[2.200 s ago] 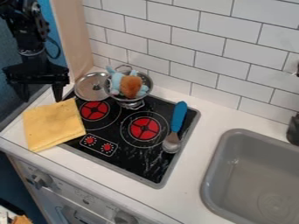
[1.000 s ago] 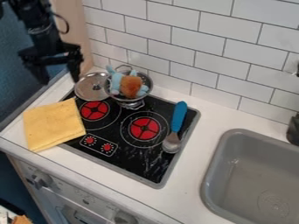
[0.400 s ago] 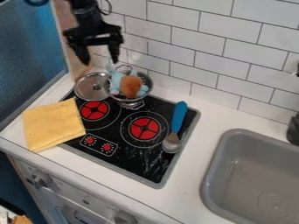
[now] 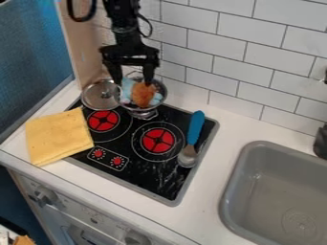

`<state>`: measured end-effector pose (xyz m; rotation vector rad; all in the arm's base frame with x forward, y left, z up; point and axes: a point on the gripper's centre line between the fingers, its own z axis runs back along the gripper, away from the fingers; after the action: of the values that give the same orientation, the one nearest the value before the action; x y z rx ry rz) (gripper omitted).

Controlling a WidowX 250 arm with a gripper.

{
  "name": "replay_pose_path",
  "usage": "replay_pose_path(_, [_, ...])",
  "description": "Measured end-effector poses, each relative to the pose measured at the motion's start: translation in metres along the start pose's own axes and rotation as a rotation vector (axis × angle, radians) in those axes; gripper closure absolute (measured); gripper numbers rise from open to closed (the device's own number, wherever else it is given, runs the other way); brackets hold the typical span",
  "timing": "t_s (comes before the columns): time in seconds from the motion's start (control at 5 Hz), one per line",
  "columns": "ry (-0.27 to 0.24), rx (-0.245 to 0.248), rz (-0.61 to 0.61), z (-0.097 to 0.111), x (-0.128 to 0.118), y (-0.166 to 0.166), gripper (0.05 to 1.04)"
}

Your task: Remove the object from the strainer and place it on yellow towel.

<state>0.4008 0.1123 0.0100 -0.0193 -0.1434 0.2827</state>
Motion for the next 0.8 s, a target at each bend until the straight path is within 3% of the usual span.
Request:
replay_pose_path(0.2, [0.046, -0.003, -0.030, -0.017, 0.002, -0.003, 0.105])
replay_pose_path(0.4, [0.045, -0.008, -0.047, -0.020, 0.005, -0.004, 0.217])
replay_pose_path(0.8, [0.044, 0.005, -0.046, -0.027, -0.001, -0.009, 0.713])
